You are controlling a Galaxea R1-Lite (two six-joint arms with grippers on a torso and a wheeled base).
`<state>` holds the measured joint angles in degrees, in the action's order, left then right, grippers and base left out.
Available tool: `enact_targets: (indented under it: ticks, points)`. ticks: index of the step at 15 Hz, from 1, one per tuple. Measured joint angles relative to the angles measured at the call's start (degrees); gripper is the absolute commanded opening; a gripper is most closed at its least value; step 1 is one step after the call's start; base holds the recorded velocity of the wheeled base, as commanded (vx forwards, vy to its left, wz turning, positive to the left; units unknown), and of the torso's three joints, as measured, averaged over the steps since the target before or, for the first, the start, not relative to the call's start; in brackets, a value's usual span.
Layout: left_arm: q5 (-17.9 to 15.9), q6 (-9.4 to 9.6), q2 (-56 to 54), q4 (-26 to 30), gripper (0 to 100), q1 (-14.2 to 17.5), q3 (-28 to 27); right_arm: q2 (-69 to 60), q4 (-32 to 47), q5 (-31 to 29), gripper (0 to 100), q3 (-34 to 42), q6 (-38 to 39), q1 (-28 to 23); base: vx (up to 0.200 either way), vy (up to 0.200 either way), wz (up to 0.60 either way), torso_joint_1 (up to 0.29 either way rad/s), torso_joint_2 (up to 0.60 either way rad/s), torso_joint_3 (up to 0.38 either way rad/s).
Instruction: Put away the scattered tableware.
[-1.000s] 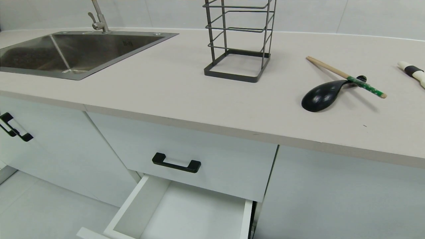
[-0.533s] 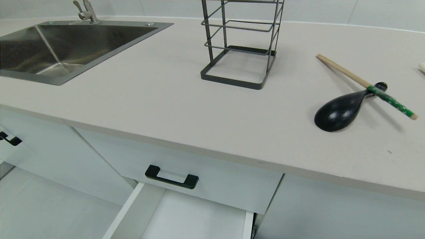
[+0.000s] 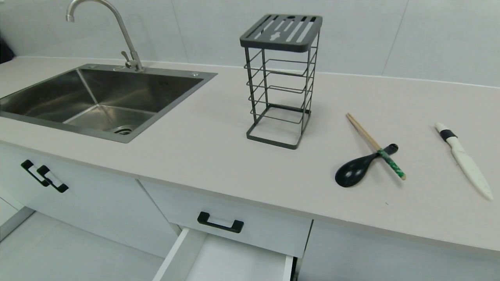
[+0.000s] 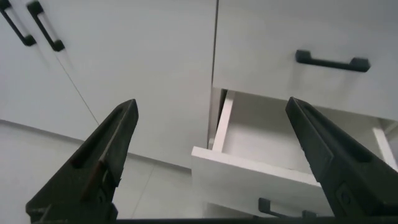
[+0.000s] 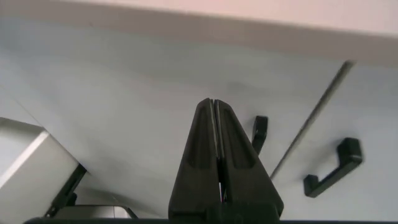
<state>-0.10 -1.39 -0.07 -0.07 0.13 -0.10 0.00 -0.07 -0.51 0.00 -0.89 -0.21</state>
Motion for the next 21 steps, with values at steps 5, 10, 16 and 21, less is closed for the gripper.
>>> enact_targets:
  ticks: [5,10,16,21]
  points:
    - [0.0,0.0,0.0,0.05,100,0.0,0.0,0.0,0.0,0.4,0,0.0,-1.9,0.02,0.0,0.0,0.0,0.311,-0.49,-0.226]
    - [0.02,0.0,0.0,-0.02,100,0.02,0.0,0.0,0.0,0.41,0,0.0,-1.62,0.0,0.0,0.0,0.0,0.201,-0.34,-0.16]
    - [0.02,0.0,0.0,0.02,100,0.05,0.0,0.0,0.0,0.41,100,0.0,-1.62,0.02,0.0,0.0,0.0,0.224,-0.41,-0.194]
    - [0.0,0.0,0.0,0.02,100,0.0,0.0,0.0,0.02,0.4,100,0.0,-1.4,0.02,0.0,0.0,0.0,0.084,-0.16,-0.07]
